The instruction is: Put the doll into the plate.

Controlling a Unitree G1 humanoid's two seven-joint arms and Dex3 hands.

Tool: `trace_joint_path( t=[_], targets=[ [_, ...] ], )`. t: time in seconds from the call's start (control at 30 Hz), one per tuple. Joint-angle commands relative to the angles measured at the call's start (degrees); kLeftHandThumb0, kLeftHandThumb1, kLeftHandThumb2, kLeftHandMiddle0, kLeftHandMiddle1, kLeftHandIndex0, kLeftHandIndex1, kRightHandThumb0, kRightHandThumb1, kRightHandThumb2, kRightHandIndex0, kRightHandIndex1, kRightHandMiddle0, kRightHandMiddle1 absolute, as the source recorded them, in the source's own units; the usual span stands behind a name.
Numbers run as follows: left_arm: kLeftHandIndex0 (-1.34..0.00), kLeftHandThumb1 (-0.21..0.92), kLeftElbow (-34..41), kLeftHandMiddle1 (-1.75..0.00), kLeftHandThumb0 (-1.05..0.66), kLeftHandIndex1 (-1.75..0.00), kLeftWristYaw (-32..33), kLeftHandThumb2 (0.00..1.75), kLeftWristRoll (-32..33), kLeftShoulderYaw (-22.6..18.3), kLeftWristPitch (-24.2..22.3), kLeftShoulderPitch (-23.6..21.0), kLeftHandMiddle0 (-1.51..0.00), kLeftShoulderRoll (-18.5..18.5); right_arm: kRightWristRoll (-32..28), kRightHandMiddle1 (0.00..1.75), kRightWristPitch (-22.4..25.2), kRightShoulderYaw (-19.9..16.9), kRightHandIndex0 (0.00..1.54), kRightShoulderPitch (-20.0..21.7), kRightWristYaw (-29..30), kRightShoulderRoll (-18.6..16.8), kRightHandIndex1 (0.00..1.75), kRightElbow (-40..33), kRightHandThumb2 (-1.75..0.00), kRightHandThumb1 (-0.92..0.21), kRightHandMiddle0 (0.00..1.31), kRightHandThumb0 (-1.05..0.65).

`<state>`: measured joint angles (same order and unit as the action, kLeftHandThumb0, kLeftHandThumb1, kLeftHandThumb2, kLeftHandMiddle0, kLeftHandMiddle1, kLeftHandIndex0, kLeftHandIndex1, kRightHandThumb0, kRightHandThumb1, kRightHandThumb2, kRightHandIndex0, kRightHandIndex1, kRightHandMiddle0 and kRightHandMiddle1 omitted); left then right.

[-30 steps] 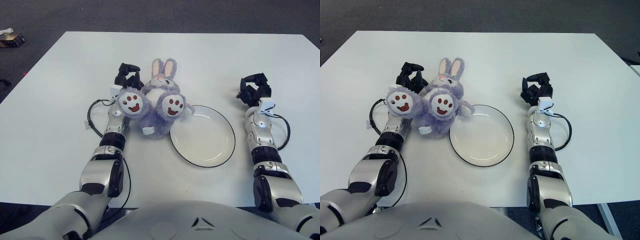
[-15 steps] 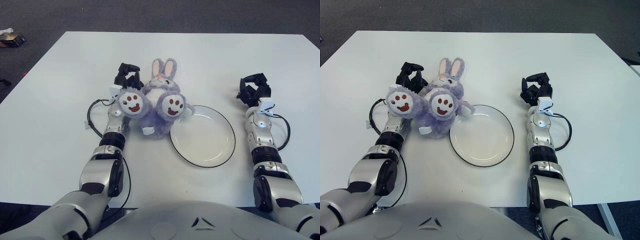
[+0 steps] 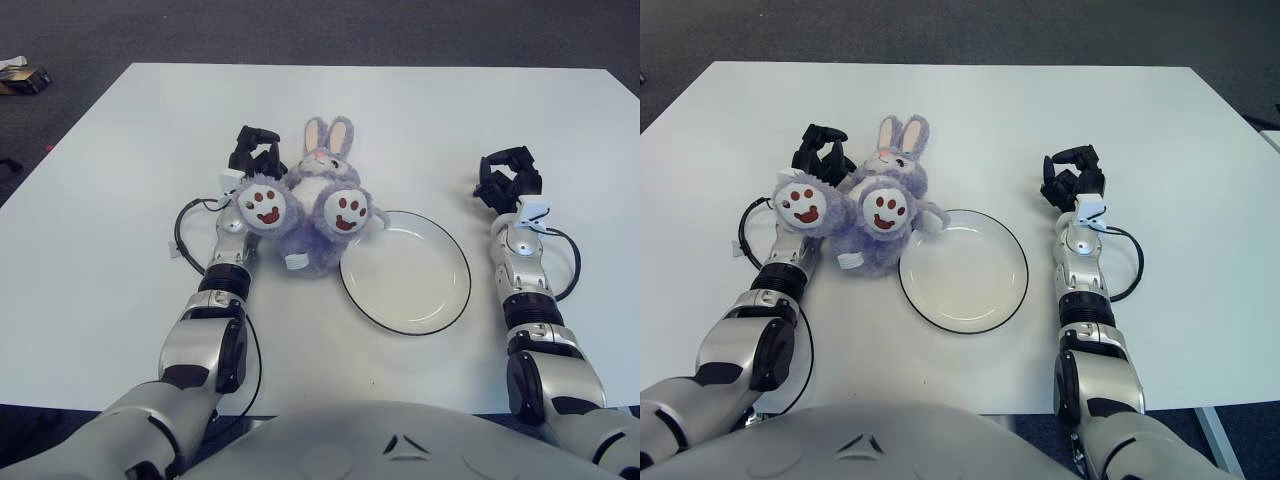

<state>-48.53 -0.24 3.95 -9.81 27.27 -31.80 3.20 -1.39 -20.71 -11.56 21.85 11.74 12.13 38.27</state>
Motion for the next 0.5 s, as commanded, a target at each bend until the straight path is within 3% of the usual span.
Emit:
trace_joint_path(
  t=[0.0, 0.3, 0.47],
  targets=[
    [-0.28, 0.79, -1.6, -1.75, -0.36, -1.75, -0.3, 0.68, -0.4, 0.1, 0.3, 3.3, -0.77, 0.8, 0.5, 1.65, 2.3, 0.2, 0.88, -4.9, -0.1, -1.4, 1.75, 4.1, -0.68, -0.74, 0.39, -0.38],
    [-0.29, 0.78, -2.0, -1.75, -0.36, -1.74, -4.2, 0.69, -0.7, 1.2, 4.3, 3.5, -0.79, 2.8, 0.5, 1.65, 2.3, 0.5, 0.88, -4.9, -0.2, -1.4, 1.75, 4.1, -0.68, -0.74, 0.39, -0.38],
    [-0.38, 0.83, -3.2, -1.75, -0.36, -1.62, -6.4, 0.53, -1.7, 1.9, 7.3, 3.3, -0.82, 4.9, 0.5, 1.65, 2.4, 0.6, 0.88, -5.0, -0.2, -1.4, 1.75, 3.9, -0.68, -0.74, 0.39, -0.38]
  ],
)
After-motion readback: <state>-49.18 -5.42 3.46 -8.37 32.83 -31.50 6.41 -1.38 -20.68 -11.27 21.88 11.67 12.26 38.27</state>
